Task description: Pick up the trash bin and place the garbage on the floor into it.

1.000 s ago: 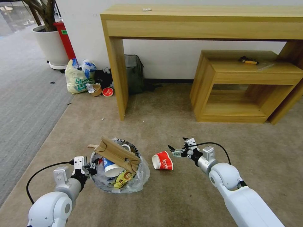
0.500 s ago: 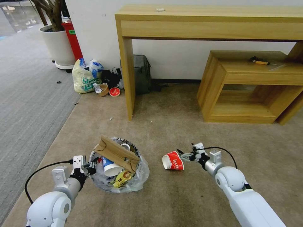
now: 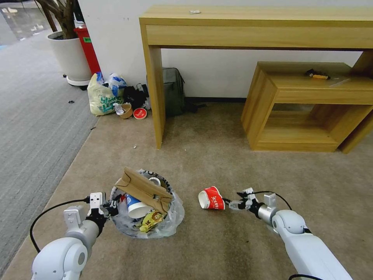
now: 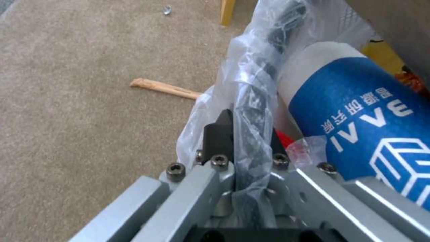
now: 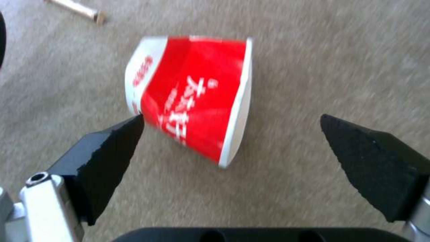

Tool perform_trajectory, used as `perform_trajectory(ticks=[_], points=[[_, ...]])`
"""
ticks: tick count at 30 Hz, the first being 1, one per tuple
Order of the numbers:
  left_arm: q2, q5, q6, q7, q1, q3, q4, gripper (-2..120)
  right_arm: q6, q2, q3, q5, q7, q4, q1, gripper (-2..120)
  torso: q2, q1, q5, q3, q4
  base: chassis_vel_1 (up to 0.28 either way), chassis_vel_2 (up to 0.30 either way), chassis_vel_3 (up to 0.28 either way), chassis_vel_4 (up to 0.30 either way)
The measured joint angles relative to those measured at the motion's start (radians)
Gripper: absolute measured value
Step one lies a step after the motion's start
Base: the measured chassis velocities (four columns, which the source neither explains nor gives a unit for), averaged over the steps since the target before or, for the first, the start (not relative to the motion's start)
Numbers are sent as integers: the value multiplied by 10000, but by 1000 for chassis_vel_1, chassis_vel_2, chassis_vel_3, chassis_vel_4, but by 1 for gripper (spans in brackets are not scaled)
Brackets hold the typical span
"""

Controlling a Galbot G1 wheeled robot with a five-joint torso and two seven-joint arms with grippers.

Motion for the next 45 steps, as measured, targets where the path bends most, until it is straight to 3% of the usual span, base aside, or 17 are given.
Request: perform_trajectory(ticks=[20, 31, 45], points=[[-30, 283, 5, 60, 211, 177, -203, 0, 1235, 1460, -635, -1614, -271, -2944, 1821, 100, 0, 0, -1, 0, 3, 0, 0, 0, 0], [-20, 295, 5, 82, 216, 168, -263, 0, 1340, 1731, -997, -1558, -215, -3790, 2428, 99, 0, 0, 0, 1, 2, 0, 0, 0, 0], [-31, 328, 5, 60, 174, 247, -267, 0, 1432, 1838, -963, -1389, 31, -3845, 2336, 52, 0, 0, 0, 0, 2, 0, 0, 0, 0]])
